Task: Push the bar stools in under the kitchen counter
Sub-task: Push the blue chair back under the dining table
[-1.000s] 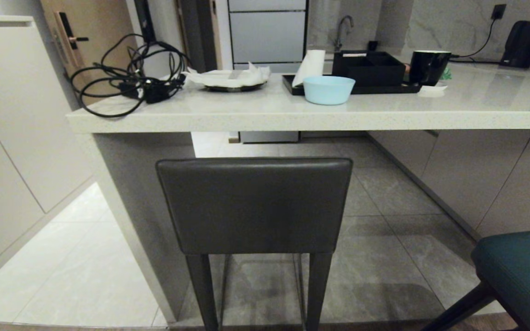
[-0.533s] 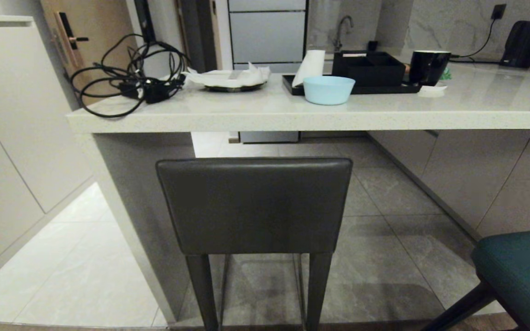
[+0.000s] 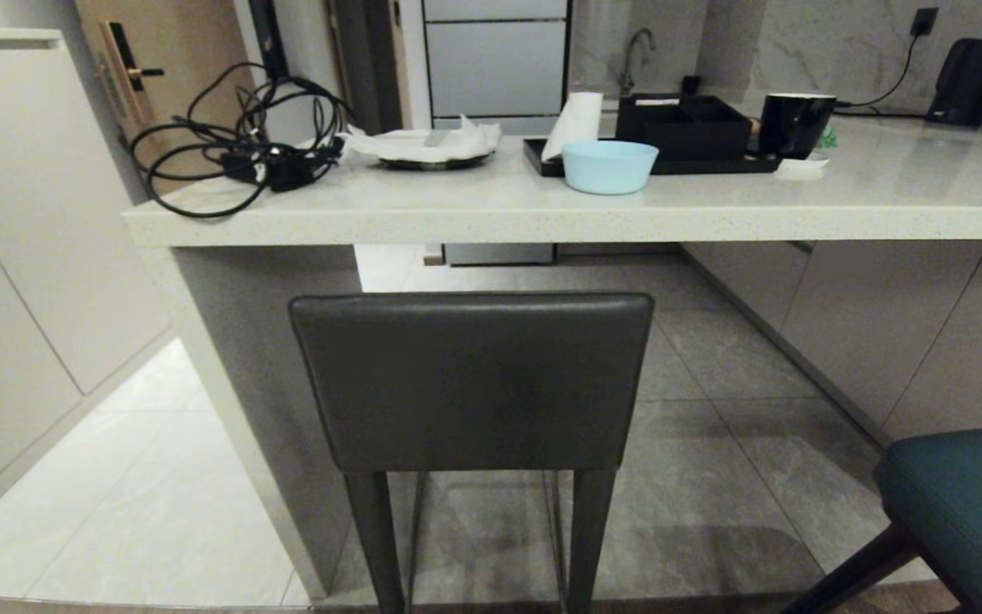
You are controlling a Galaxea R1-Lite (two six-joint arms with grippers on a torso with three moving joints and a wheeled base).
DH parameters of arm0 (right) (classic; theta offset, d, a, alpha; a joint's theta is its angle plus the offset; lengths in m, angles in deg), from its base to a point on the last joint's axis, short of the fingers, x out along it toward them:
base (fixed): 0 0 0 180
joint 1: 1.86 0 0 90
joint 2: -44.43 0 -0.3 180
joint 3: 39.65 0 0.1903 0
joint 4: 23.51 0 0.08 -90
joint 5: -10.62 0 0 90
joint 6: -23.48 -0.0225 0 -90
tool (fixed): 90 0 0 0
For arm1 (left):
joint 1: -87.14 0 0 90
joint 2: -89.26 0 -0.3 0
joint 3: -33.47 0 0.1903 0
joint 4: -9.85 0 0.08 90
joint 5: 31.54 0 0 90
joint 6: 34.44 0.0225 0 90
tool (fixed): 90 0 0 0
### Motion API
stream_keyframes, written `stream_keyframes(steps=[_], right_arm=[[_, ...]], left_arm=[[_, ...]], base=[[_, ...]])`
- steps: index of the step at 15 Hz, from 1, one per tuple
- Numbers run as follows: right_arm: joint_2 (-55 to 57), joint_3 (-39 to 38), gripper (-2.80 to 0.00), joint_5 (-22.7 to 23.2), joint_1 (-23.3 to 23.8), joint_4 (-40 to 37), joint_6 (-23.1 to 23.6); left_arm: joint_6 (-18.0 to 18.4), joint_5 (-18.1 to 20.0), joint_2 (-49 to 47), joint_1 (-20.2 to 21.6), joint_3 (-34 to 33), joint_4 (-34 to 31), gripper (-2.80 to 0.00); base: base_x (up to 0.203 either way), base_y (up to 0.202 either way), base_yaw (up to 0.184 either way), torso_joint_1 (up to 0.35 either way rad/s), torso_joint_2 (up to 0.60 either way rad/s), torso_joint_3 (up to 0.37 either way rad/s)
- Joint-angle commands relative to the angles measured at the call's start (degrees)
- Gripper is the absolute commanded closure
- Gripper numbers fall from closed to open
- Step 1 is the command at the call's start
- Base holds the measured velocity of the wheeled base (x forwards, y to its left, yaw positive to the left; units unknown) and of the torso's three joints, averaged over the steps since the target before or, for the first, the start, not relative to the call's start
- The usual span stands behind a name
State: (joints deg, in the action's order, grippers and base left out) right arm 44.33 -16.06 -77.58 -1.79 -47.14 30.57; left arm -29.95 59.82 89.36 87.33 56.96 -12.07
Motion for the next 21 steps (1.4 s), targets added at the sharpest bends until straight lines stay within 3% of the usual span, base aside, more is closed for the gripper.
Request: stream_keyframes(steps=[1,5,12,21], right_arm=[[0.1,-0.2,0.0,0.1,0.0,-0.3,0.2],[0.1,-0.2,0.0,0.1,0.0,-0.2,0.1],[0.1,-0.2,0.0,0.1,0.0,-0.2,0.1],[0.1,-0.2,0.0,0.1,0.0,-0.2,0.1]], left_arm=[[0.1,0.0,0.0,0.0,-1.2,1.1,0.0],[-0.3,-0.2,-0.1,0.0,-1.2,1.1,0.0],[-2.4,-0.6,-0.1,-0.1,-1.2,1.3,0.0],[-2.4,-0.6,-0.1,-0.1,-1.2,1.4,0.0]], base=[[0.0,0.0,0.0,0.0,0.0,0.0],[-0.018,0.0,0.0,0.003,0.0,0.0],[-0.194,0.0,-0.001,0.003,0.0,0.002],[-0.191,0.0,-0.002,0.001,0.0,0.003]])
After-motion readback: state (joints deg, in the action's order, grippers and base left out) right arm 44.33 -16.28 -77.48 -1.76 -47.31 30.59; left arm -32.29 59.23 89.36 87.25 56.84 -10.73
